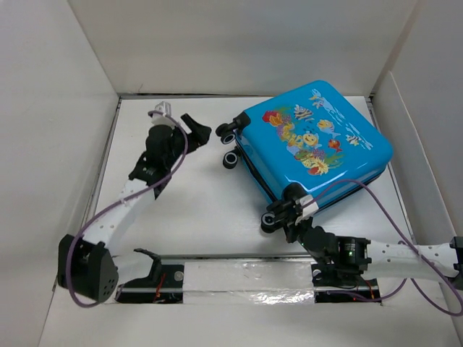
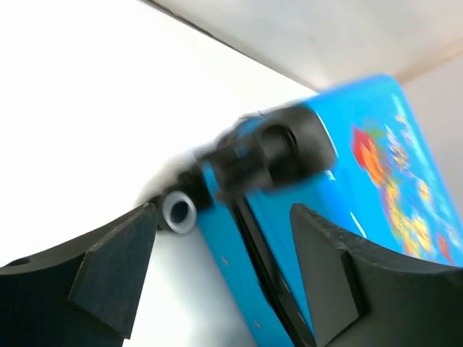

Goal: Pack the luggage

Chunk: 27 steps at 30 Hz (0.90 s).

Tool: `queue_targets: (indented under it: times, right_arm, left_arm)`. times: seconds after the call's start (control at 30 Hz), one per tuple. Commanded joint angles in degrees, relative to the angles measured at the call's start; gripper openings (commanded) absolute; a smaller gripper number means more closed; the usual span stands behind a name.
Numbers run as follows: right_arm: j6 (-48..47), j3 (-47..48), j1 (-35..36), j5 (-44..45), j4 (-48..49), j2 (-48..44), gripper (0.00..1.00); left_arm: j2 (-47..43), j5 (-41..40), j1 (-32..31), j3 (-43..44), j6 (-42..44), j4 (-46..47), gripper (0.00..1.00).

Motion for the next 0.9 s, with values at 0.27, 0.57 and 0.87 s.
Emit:
queue_targets:
  times: [0.27,0.57,0.87]
  right_arm:
    - [-6.0,6.1,0.3,-4.5,6.3,-1.0,0.0]
    - [-6.7,4.9,-1.5,-7.2,5.5,-2.6,0.0]
    - [-7.4,4.6,-3.3,-10.3,6.8,-1.6,0.0]
  left_arm:
    - [16.1,13.4,1.6,16.6,42.0,-13.0,0.86]
    - [22.9,16.6,0.3,22.5,45.7,-14.5,0.97]
    - [28.4,12.6,-2.0,26.7,48.1,-14.2,0.97]
